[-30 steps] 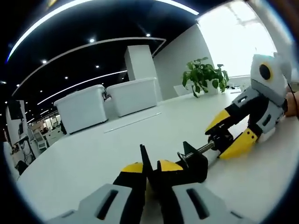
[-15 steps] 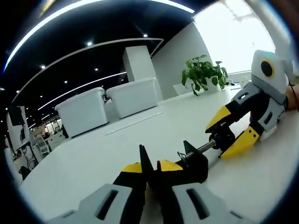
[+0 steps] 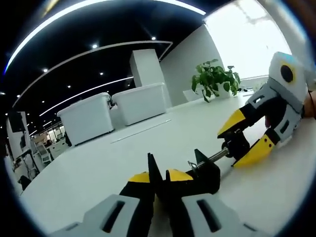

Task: Clamp the fixed fixture on the desktop, loosen the retaining clip, secure it to the edge of the desk, and tighten the retaining clip.

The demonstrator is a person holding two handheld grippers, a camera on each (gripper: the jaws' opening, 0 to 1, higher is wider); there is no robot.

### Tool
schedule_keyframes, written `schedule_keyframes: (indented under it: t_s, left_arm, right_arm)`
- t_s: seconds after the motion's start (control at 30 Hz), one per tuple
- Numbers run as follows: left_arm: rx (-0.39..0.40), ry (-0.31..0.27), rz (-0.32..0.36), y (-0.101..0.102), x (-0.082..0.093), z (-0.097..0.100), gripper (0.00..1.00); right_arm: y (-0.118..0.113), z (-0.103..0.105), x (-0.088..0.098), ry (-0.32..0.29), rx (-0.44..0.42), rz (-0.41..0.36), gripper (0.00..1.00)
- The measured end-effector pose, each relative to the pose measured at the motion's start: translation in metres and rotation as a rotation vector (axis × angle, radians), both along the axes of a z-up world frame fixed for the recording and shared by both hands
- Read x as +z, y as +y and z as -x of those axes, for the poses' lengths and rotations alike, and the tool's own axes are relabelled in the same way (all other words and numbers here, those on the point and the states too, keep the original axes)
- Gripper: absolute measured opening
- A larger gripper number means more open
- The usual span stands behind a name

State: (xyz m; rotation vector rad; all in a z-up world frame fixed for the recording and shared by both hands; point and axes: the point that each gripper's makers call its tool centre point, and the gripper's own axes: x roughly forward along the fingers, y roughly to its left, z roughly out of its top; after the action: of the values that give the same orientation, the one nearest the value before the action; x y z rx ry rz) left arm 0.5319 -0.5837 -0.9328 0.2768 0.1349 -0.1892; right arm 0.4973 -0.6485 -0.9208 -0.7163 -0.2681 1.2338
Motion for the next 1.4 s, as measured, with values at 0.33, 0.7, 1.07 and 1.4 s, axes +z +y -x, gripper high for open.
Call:
schedule_keyframes:
  t_s: [0.33,0.7,1.07,1.4]
  left_arm:
    - [0.014,0.006,0.026,0.002,0.000,-0.001,0.09]
    - [0.010,0.007,0.031,0.001,0.000,-0.001,0.09]
    - [0.001,0.007,0.023,-0.005,0.001,0.005,0.10]
    - [-0.003,-0.006,-0.010,-0.008,0.002,0.009,0.10]
  right_arm:
    - [0.002,-0.003,0.002,-0.197,0.020,0.064,0.24]
    - [0.005,0.003,0.004,-0.447,0.029,0.144,0.24]
    - [0.002,-0.005,0.004,-0.332,-0.004,0.116,0.24]
    - [-0.002,-0.018,-0.003,0.435,-0.054,-0.114,0.25]
